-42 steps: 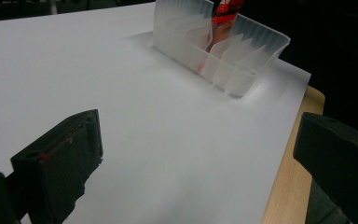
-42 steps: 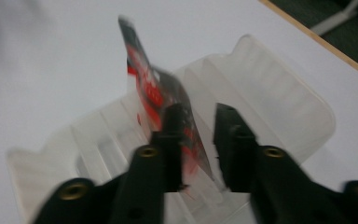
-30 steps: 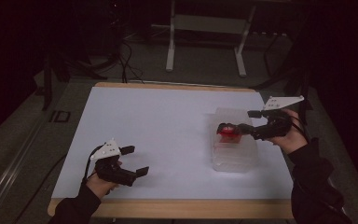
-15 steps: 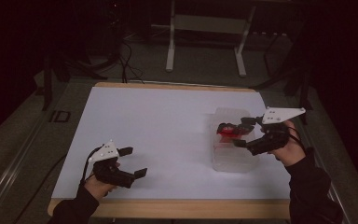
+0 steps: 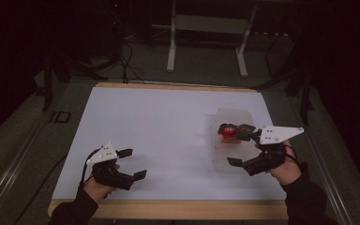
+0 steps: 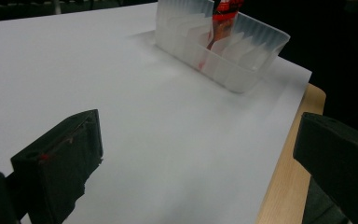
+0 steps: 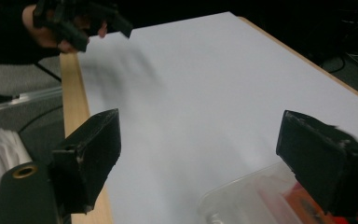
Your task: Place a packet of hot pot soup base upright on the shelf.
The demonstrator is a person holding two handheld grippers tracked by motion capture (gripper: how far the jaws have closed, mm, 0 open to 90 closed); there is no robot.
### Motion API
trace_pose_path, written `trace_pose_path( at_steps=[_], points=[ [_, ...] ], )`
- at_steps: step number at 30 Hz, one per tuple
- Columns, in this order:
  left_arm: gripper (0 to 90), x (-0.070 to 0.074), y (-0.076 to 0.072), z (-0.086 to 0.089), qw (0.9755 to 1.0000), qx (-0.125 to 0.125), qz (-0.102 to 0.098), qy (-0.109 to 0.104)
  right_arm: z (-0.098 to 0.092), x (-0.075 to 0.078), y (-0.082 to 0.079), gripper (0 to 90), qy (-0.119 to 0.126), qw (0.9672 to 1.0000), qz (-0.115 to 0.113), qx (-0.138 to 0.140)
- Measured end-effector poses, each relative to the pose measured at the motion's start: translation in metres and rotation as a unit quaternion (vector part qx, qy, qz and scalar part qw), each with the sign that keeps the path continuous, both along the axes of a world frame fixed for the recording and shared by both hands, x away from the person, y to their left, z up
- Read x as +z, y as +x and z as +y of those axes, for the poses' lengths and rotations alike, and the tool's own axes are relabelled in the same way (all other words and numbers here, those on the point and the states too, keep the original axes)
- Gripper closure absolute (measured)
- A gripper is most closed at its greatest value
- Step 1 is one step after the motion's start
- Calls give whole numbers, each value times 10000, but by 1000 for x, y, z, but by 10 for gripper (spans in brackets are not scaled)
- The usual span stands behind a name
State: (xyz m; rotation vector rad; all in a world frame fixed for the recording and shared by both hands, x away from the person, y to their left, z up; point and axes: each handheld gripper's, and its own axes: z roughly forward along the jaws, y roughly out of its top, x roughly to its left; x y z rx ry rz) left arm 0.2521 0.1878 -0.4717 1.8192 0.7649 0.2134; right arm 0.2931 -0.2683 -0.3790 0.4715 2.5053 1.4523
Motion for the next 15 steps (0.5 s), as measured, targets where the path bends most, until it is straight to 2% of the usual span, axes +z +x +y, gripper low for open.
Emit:
trace_pose_path(
  at_steps=[3,8,10,15],
  points=[
    [14,-1,-1,1,10000,-14,-4,0,4,-6,-8,137,-23,10000,-34,-16],
    [14,-3,-3,1,10000,-24,30,28,7,-17,-18,137,34,9992,-82,-388],
    [14,-2,-2,1,10000,-21,2,20,9,-21,-22,139,27,9990,-32,-450],
    [14,0,-5,2,10000,-4,-51,51,15,-26,-30,139,-148,9976,59,-668]
  ],
)
